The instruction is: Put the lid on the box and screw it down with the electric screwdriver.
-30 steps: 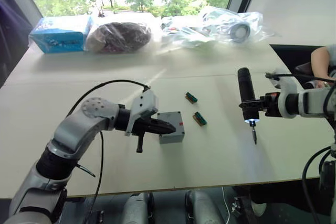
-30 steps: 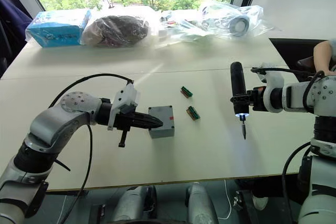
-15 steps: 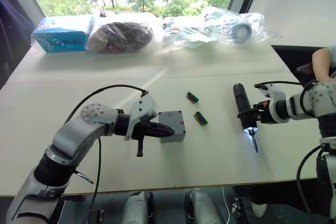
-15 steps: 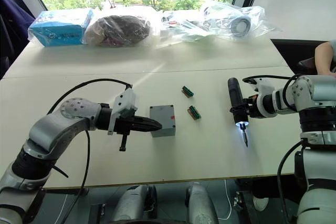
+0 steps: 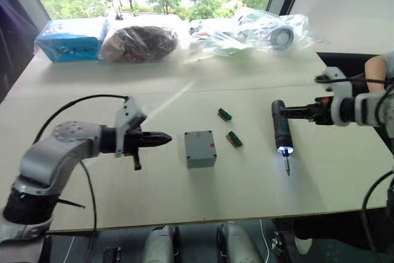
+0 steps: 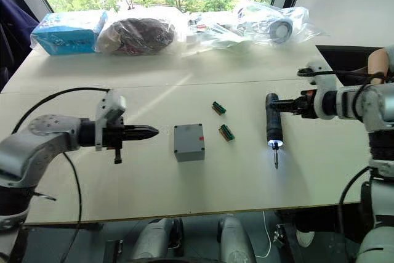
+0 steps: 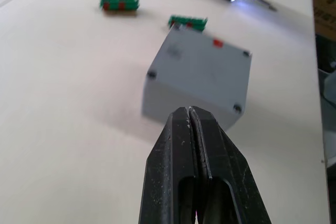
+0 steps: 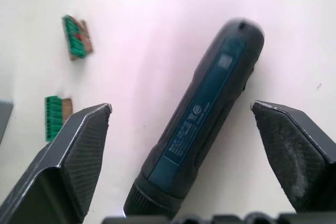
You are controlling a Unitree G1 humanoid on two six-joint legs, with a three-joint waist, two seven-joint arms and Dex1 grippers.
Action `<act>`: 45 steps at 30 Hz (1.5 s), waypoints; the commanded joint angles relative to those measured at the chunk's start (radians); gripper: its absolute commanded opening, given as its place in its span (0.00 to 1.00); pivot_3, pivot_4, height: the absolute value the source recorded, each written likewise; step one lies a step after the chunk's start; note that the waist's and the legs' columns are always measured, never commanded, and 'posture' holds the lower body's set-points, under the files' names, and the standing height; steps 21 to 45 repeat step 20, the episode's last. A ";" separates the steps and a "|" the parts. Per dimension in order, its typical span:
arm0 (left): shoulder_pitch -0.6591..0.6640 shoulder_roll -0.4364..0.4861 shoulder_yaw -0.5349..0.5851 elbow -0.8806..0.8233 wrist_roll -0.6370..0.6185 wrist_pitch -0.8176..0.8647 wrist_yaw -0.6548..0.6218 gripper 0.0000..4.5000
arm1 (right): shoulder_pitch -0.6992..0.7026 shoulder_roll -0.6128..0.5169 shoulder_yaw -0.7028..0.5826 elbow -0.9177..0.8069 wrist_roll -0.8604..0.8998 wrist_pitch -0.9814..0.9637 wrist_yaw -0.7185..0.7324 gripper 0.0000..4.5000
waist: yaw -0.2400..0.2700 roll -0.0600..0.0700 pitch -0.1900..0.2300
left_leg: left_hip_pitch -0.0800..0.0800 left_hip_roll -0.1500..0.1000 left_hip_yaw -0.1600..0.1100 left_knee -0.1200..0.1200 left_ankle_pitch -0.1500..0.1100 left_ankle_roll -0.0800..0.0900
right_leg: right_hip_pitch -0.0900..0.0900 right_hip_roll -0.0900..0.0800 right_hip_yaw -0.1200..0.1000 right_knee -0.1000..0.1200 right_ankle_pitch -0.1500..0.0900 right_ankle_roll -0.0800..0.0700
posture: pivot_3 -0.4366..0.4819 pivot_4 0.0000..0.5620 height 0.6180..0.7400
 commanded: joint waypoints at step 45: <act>0.509 0.078 0.208 -0.262 -0.180 0.088 0.055 0.00 | 0.887 0.034 -0.090 -0.831 0.144 -0.348 0.239 0.98 | 0.002 -0.005 0.000 | 0.007 -0.001 -0.002 0.001 0.000 -0.002 | 0.005 -0.010 -0.003 -0.002 -0.002 -0.005 | 0.48 0.27 1.00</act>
